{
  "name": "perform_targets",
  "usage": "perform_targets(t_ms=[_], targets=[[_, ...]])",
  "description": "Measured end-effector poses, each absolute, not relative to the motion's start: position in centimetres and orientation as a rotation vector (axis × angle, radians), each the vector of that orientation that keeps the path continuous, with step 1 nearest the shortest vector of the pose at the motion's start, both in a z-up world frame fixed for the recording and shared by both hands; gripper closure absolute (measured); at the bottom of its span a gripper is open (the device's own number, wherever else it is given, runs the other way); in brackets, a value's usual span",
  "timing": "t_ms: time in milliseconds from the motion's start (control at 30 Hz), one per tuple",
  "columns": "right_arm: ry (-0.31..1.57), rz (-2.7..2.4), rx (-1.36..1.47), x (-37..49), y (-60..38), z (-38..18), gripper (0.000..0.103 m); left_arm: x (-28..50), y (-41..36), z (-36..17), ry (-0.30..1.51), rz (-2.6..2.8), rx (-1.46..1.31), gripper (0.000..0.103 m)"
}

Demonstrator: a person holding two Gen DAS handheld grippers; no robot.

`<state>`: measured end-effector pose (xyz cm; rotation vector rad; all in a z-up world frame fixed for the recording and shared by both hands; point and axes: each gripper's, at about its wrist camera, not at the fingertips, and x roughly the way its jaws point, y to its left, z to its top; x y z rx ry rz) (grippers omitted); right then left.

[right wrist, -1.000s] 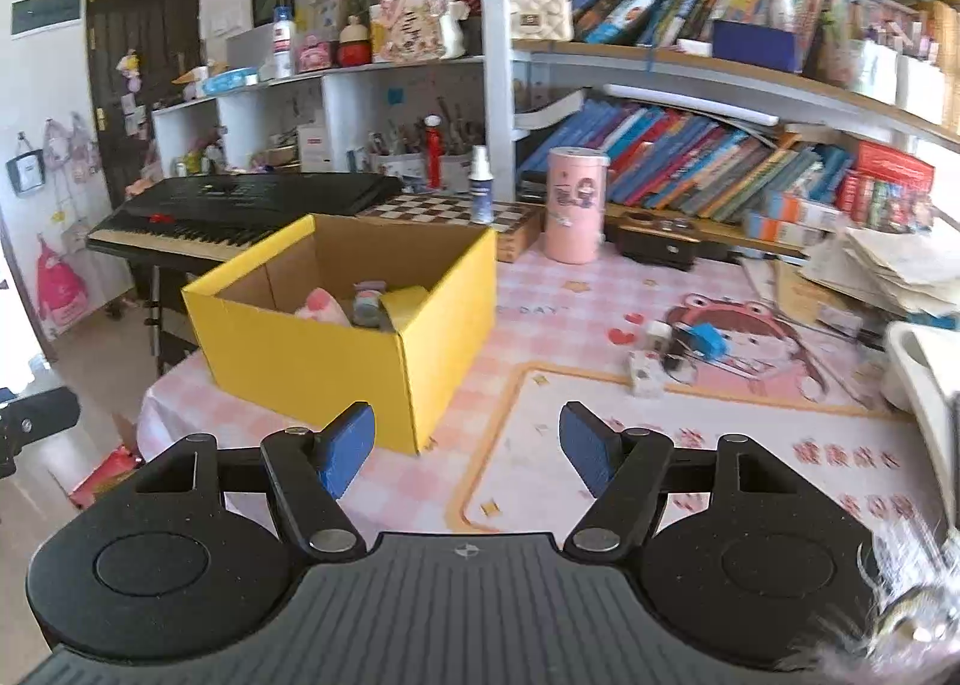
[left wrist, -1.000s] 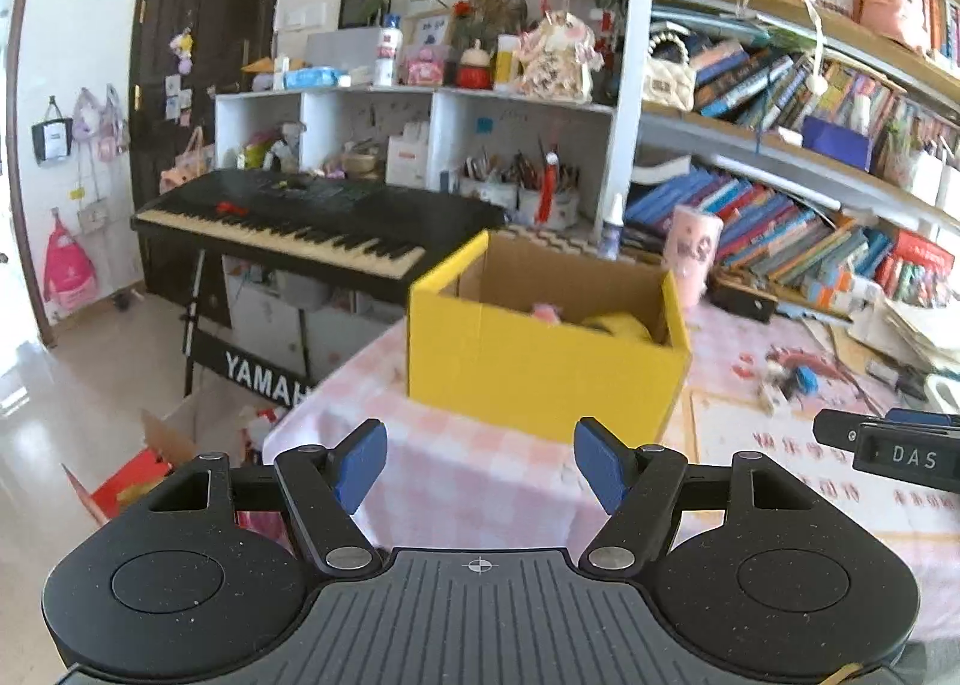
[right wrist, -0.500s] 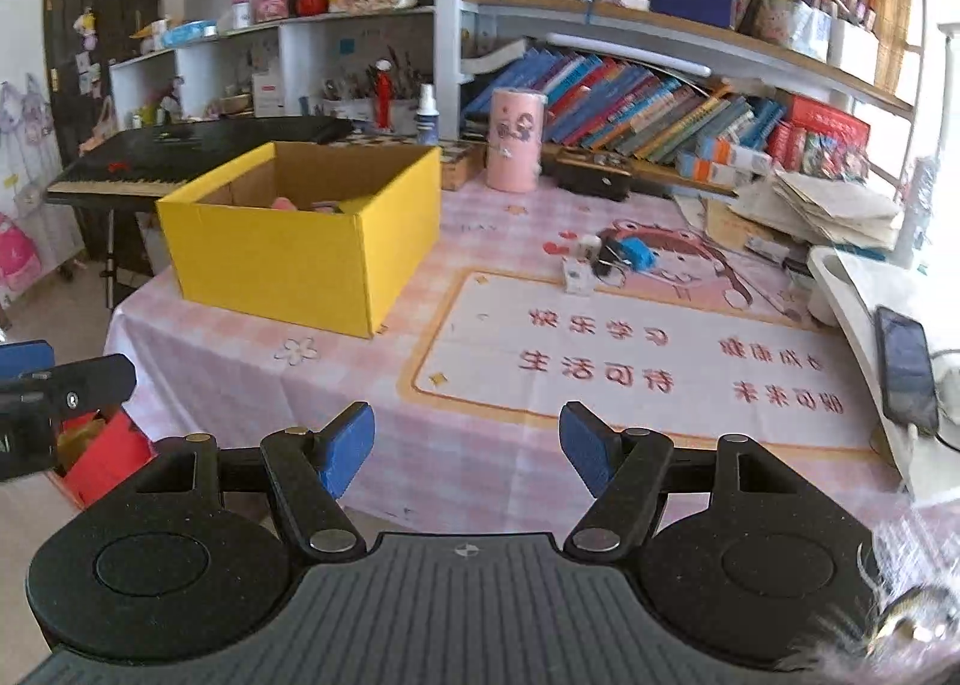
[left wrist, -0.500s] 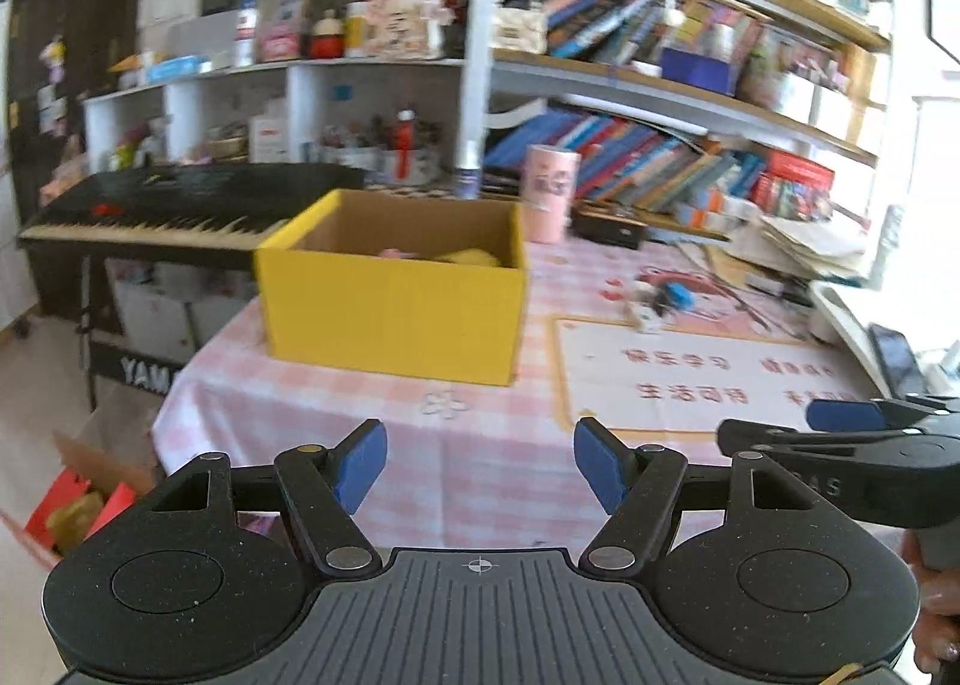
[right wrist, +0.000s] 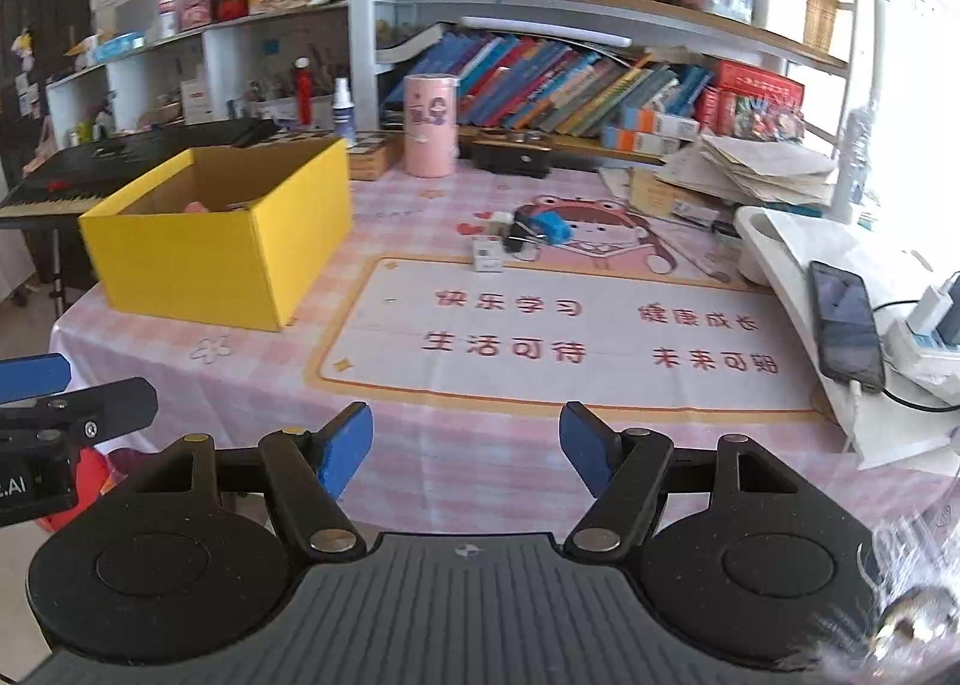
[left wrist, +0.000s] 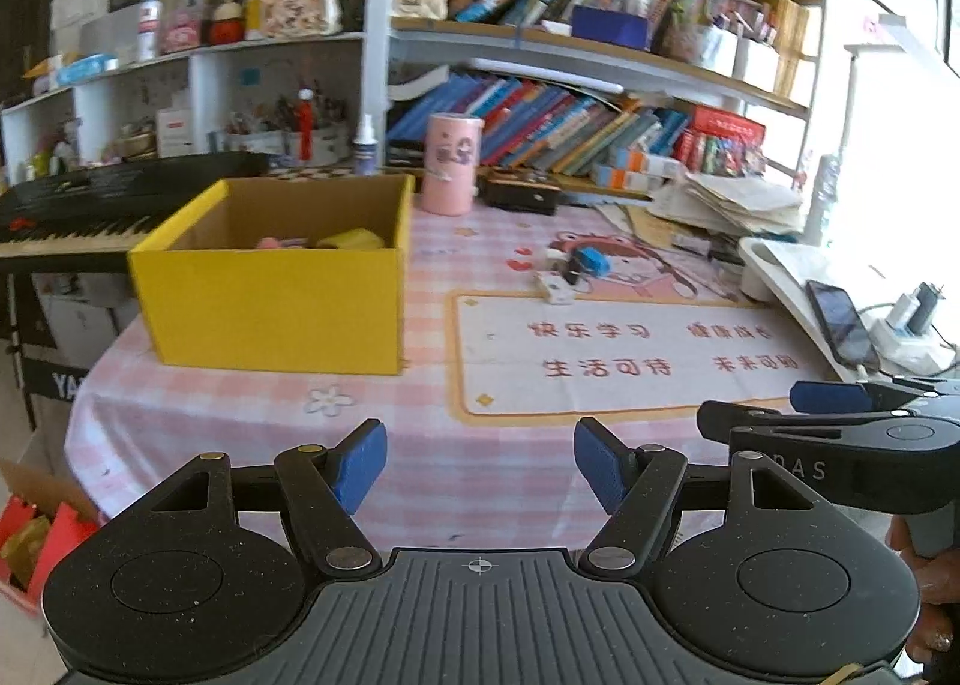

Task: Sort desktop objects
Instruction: 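Withdraw both open tools from the box back toward the remaining items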

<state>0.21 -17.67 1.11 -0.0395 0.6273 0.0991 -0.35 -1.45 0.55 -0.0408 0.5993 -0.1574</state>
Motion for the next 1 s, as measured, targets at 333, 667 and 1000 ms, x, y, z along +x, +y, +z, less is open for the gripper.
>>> perform_targets(t_ms=[333, 667, 1000], targets=[[0.658, 0.034, -0.023, 1.9, -21.0, 0.8, 0.035, 2.7, -5.0, -0.1, 0.640, -0.265, -0.005, 0.032], [0.701, -0.005, 0.008, 3.5, -22.9, -0.3, 0.035, 4.7, -6.7, -1.1, 0.685, -0.305, 0.023, 0.032], [0.737, 0.000, 0.034, 7.0, -24.3, -1.2, 0.035, 8.2, -8.1, -1.6, 0.710, -0.291, 0.046, 0.033]])
